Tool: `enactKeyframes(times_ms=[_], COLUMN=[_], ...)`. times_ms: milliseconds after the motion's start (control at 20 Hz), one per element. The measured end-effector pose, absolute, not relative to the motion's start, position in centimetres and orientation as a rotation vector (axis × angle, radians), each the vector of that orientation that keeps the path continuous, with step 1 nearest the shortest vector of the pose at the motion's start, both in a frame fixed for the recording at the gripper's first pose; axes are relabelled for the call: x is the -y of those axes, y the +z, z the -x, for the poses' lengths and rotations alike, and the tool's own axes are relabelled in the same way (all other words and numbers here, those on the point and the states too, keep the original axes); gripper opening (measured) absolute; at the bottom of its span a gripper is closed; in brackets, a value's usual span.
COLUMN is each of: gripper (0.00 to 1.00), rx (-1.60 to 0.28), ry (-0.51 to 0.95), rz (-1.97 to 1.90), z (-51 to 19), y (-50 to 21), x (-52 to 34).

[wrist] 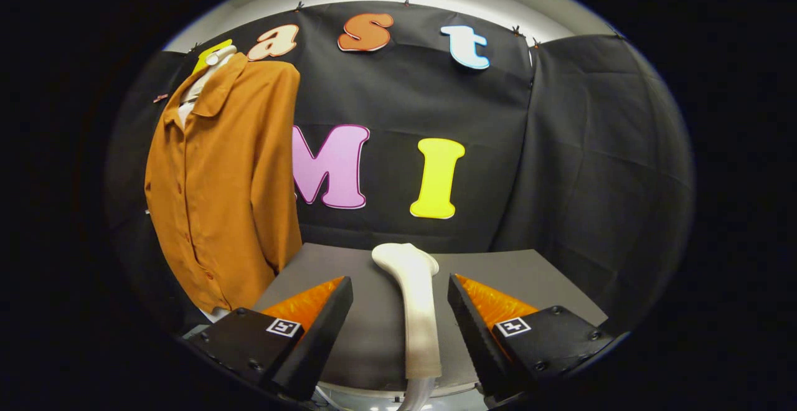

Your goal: Iron the clothes twice with a garment steamer, once on the left side and once on the right side.

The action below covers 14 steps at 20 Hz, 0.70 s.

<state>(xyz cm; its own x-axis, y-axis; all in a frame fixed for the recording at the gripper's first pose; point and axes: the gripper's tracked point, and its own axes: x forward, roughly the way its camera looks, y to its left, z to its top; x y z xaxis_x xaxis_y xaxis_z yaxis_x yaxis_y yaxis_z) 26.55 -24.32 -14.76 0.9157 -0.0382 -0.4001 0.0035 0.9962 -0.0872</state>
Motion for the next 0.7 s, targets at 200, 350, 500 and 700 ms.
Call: enactKeyframes(times_ms=[200,350,500,700], gripper=[0.97,0.98,0.98,0.96], rx=[-0.536,-0.663,-0.749,-0.822], ry=[0.005,0.053,0.082,0.107], rz=[0.086,0.008,-0.022,-0.003], z=[-29.1,-29.7,-30.1,-31.4], y=[-17.9,-20.3,-22.1,-23.1], x=[26.3,25.9,25.5,25.4])
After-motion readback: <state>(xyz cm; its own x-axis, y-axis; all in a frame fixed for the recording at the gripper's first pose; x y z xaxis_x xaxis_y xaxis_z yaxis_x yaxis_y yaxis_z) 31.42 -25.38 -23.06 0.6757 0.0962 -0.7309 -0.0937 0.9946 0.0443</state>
